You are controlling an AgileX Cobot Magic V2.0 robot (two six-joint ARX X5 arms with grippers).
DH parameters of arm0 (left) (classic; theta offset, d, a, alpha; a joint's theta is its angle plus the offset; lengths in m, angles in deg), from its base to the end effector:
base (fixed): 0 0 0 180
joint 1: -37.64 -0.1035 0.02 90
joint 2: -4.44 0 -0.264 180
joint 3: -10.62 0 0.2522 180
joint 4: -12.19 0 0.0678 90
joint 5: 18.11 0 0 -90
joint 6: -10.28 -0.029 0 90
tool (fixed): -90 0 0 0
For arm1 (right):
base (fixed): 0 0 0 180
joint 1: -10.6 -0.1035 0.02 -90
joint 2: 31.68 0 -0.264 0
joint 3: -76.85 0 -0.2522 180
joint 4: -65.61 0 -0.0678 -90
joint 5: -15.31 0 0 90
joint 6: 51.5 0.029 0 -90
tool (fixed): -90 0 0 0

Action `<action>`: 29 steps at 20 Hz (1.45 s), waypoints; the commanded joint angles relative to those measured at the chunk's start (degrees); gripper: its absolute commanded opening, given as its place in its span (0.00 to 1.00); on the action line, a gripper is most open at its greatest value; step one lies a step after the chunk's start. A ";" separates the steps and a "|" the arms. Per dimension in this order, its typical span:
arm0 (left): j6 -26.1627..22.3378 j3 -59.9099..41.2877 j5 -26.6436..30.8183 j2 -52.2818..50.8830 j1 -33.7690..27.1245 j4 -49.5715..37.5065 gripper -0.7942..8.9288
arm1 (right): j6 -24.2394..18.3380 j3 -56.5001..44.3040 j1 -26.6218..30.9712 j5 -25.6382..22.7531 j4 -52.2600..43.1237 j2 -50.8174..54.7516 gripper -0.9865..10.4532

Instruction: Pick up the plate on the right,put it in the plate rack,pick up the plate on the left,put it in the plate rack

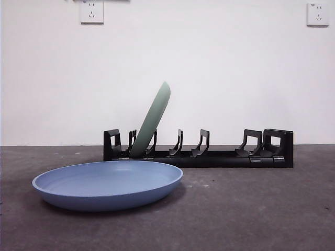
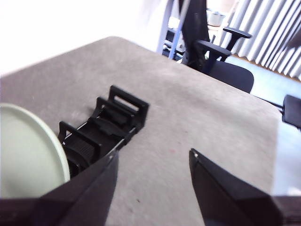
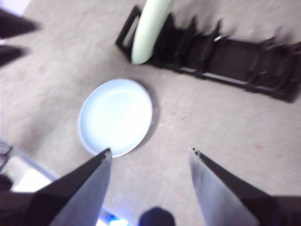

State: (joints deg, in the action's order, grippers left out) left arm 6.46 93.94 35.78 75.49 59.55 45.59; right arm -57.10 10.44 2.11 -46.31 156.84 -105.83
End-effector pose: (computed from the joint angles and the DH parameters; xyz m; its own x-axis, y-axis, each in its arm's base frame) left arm 0.2402 -0.1150 0.3739 0.4792 -0.8280 -0.2912 0.8319 0.5342 -0.1498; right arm 0.1962 0.0432 0.4444 0.4681 0.5505 -0.6913 -0.4945 0.8115 0.3113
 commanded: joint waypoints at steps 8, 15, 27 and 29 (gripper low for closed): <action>-21.40 -0.07 1.84 -21.92 0.17 34.93 0.37 | 1.16 -0.48 -14.84 -2.12 -6.82 -19.19 0.33; -23.91 -0.07 8.31 -24.06 0.85 45.27 0.54 | 4.11 -0.48 -23.26 -11.43 -13.40 -34.77 0.33; -24.96 -0.09 11.17 -22.38 4.94 45.88 0.54 | 6.97 -0.48 -24.94 -13.84 -19.21 -47.87 0.33; -24.96 -0.07 11.34 -22.10 5.29 45.79 0.54 | 7.43 -0.48 -24.94 -13.86 -20.63 -47.95 0.33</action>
State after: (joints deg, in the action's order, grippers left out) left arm -17.78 93.94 47.21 53.50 64.68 91.44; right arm -50.33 10.38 -22.67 -60.15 136.25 -152.69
